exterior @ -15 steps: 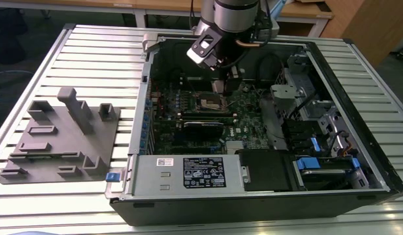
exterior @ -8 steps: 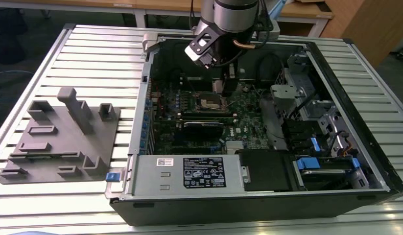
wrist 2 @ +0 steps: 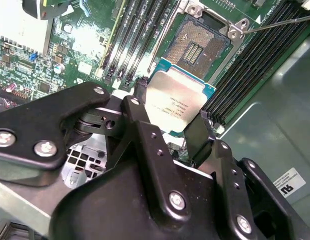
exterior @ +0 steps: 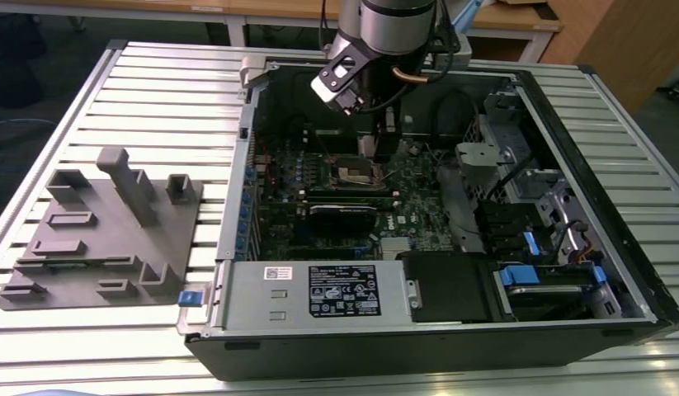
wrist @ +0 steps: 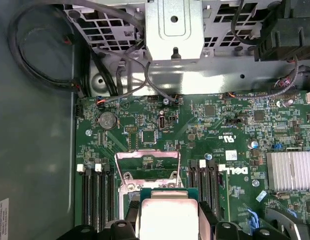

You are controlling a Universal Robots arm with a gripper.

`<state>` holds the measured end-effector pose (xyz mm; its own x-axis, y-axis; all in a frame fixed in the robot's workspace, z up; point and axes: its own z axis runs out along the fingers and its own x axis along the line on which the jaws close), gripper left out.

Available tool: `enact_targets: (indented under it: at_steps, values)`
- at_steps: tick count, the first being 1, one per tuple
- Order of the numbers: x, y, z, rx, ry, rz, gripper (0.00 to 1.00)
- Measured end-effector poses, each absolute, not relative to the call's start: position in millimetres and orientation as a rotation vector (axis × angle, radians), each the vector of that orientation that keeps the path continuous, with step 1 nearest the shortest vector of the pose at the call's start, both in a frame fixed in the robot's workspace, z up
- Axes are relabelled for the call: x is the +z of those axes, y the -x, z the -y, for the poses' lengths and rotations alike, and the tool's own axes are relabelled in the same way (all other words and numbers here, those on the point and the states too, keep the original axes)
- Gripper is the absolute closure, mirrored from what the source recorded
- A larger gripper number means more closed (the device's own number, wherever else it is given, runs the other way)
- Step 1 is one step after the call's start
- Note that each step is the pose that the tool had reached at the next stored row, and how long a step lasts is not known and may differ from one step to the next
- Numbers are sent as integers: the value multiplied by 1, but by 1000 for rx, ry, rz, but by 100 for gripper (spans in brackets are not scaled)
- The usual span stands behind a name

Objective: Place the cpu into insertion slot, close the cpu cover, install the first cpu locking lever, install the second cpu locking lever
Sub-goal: 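Place the cpu into insertion slot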

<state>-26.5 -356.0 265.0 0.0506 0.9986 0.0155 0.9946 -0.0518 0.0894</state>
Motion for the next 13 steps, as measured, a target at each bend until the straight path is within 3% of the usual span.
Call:
enact_targets:
  at_steps: [13]
  values:
    - [265,27,356,109,-2317,-2034,46]
